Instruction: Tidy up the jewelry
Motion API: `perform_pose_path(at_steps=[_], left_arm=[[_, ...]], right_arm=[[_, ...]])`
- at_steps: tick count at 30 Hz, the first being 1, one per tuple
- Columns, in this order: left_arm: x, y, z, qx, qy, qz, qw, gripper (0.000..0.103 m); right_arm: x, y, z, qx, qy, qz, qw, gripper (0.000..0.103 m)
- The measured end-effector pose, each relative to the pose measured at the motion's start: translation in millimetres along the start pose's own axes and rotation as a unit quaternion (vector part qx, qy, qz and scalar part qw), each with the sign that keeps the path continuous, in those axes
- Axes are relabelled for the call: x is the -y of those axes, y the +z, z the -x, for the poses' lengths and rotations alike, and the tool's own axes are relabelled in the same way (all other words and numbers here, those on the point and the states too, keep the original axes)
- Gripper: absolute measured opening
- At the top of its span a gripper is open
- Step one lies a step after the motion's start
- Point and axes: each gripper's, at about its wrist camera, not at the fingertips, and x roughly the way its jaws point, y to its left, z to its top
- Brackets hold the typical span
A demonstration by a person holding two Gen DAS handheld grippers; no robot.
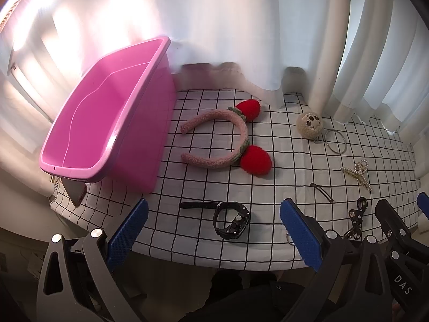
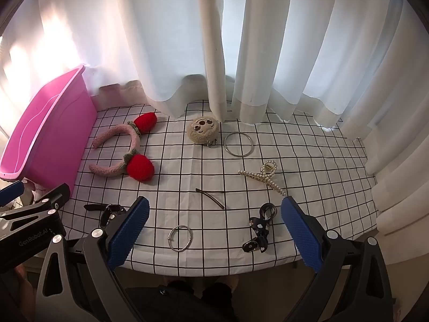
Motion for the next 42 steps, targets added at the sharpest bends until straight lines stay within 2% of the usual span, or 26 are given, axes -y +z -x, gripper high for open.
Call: perform_pose_path(at_steps=[42], left_arm=[[-1.0, -1.3, -1.6, 0.0, 0.004, 0.0, 1.0, 0.097]], right_arm=[[0.3, 1.6, -2.5, 0.001, 0.005, -0.004, 1.0, 0.094]])
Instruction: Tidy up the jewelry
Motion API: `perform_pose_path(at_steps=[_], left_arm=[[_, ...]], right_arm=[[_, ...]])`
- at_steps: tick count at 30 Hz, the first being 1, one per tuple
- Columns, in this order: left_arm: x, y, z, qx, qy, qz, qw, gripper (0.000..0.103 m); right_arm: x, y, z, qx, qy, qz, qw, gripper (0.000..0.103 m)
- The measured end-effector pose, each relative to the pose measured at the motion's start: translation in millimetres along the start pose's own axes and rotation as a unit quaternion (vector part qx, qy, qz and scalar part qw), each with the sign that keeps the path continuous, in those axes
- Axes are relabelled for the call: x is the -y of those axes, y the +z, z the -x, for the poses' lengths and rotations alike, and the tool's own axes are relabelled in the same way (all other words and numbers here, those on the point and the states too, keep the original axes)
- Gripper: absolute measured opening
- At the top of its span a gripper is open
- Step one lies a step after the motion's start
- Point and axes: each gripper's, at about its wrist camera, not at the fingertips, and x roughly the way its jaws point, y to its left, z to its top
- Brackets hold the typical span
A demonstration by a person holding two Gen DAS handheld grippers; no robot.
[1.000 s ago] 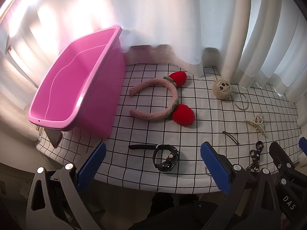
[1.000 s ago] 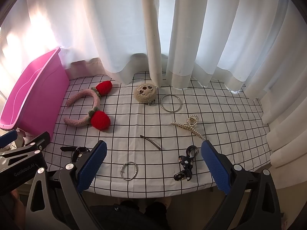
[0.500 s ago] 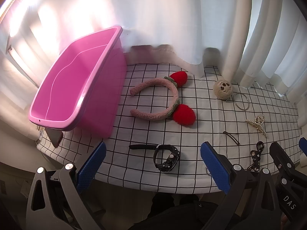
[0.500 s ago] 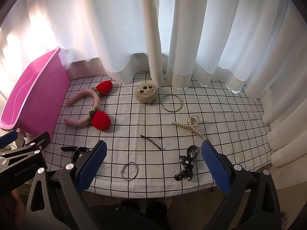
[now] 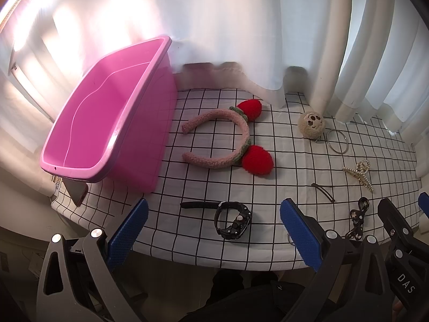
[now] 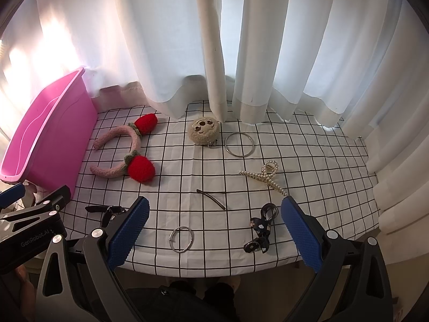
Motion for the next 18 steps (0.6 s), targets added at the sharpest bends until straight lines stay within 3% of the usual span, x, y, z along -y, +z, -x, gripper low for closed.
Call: perform_pose_path(at_steps=[18], left_arm=[[0.5, 0.4, 0.0, 0.0, 0.0, 0.0, 1.0, 0.097]], right_arm=[[0.6, -0.8, 2.0, 0.001, 0.002, -0.003, 1.0, 0.094]])
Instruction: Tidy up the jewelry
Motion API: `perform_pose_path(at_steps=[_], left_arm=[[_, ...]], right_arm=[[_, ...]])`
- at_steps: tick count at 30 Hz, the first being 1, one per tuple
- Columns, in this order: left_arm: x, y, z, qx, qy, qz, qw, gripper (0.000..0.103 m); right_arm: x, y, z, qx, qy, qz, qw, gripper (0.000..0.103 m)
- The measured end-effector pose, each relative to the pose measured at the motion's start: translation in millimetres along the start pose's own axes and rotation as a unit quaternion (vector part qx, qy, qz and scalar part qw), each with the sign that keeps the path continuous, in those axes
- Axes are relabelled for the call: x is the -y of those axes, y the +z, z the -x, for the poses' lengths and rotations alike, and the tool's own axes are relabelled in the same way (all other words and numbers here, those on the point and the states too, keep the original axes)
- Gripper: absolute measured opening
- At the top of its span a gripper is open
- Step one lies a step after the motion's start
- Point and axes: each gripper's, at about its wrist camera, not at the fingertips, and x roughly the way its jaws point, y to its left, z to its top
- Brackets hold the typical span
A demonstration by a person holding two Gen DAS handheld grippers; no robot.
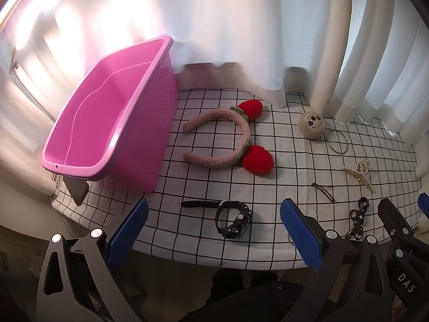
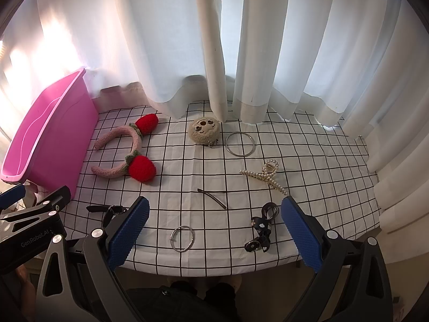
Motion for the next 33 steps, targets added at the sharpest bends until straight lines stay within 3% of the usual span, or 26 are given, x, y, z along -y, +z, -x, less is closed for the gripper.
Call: perform_pose_path(at_steps=[12, 23, 33], left_arm=[[-11.0, -9.7, -4.4, -0.009, -0.012, 0.018, 0.9997, 0.097], [-44.2, -53.9, -60.7, -0.025, -0.013, 0.03, 0.9992, 0.097], [-28.5, -76.8, -107.0, -0.033, -0.076, 0.033, 0.996, 0.097]], right_arm=[[9.0, -5.1, -6.0, -0.011, 0.013, -0.014, 1.0, 0.094], [38.7, -39.2, -54.1, -0.069, 0.057, -0.041, 0.995, 0.094], [71.5, -66.8, -101.6, -0.099, 0.051, -0.066, 0.992, 0.094]])
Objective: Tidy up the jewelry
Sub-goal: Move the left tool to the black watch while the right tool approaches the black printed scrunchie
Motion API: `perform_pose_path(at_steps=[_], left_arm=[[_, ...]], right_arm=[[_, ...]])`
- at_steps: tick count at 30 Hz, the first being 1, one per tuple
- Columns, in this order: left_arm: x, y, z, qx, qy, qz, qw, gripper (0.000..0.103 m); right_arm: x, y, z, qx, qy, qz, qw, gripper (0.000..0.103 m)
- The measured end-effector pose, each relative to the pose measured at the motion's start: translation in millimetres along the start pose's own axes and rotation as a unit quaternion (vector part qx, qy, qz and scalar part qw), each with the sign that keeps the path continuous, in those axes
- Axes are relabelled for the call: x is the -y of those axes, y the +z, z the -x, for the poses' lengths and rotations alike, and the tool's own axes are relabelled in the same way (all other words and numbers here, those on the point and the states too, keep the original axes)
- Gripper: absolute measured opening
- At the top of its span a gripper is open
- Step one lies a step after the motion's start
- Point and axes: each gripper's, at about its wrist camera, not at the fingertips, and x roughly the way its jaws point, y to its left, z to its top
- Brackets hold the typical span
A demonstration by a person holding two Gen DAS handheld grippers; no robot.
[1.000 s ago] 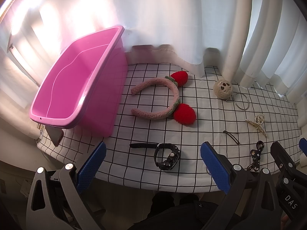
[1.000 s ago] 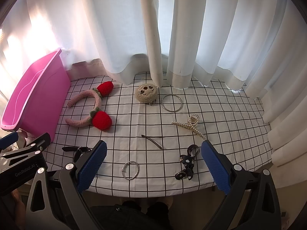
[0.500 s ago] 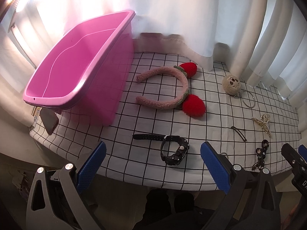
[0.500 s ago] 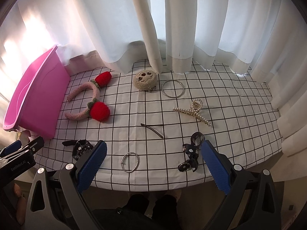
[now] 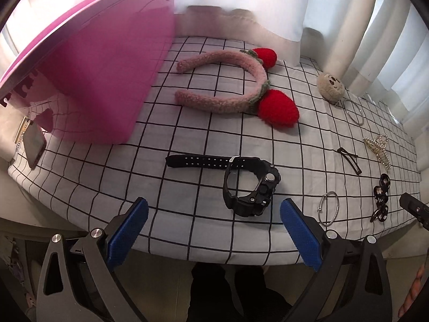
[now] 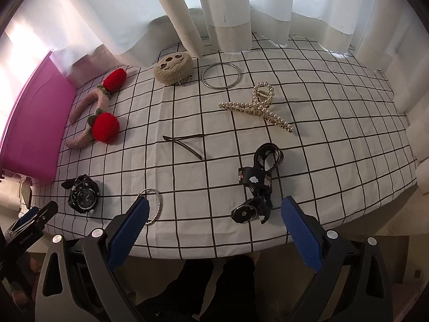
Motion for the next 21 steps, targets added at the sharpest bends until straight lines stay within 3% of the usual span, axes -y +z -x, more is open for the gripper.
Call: perform_pose_path(at_steps=[9, 12, 21], left_arm=[[21.0, -6.6, -46.4, -0.025, -0.008, -0.009, 0.9996, 0.097], [22.5, -7.1, -54.2, -0.025, -0.004, -0.01, 0.9996, 0.097], [27.4, -7.7, -74.8, -0.033, 0.003, -0.005, 0.9994, 0.097]], right_arm=[[45.1, -5.1, -31.7, -0.011, -0.035, -0.025, 0.999, 0.094], [56.8, -5.1, -45.3, -0.019, -0.024, -0.032, 0.999, 0.094], [52.2, -2.0, -79.8, -0.034, -0.051, -0.007, 0.998, 0.094]])
